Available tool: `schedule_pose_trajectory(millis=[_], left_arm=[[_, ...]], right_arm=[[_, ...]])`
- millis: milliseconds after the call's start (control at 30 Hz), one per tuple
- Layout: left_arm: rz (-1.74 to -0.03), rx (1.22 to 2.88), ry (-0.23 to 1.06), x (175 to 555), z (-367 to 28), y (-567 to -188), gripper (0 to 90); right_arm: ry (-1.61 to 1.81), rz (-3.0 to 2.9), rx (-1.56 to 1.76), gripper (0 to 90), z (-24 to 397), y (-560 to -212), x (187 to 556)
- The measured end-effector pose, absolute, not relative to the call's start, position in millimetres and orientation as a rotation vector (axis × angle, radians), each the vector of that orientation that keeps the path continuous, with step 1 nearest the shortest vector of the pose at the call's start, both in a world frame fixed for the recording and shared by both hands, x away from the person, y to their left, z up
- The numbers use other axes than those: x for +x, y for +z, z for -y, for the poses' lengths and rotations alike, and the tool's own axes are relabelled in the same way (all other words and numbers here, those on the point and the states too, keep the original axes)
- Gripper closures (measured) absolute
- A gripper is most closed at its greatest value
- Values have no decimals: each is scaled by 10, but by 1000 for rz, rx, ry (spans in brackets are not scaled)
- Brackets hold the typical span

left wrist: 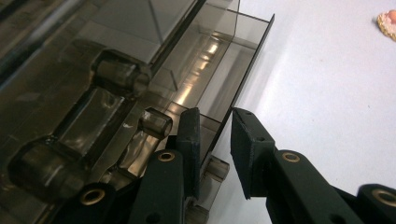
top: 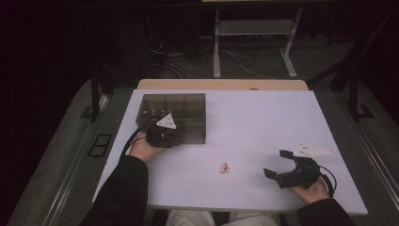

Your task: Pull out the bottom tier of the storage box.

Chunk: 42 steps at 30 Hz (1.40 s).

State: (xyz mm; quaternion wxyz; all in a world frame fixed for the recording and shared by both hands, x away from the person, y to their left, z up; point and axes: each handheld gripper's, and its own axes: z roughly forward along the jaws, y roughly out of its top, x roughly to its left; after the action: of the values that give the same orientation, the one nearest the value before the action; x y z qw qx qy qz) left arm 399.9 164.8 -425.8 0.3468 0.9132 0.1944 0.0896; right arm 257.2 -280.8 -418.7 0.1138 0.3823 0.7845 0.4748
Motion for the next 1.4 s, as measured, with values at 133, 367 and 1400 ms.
schedule_pose_trajectory(millis=[133,367,1400], left_arm=[[-502,2368,224,4015,-1658,-4262,723],[-516,2359,222,4007,-1658,-4263,724],[-543,2337,180,3824,-1711,-4283,726]], right_arm=[[1393,-2301,1121,5,2808,-4187,2571],[1392,-2305,1119,5,2809,-4187,2572],[1392,-2313,1111,5,2797,-4185,2570]])
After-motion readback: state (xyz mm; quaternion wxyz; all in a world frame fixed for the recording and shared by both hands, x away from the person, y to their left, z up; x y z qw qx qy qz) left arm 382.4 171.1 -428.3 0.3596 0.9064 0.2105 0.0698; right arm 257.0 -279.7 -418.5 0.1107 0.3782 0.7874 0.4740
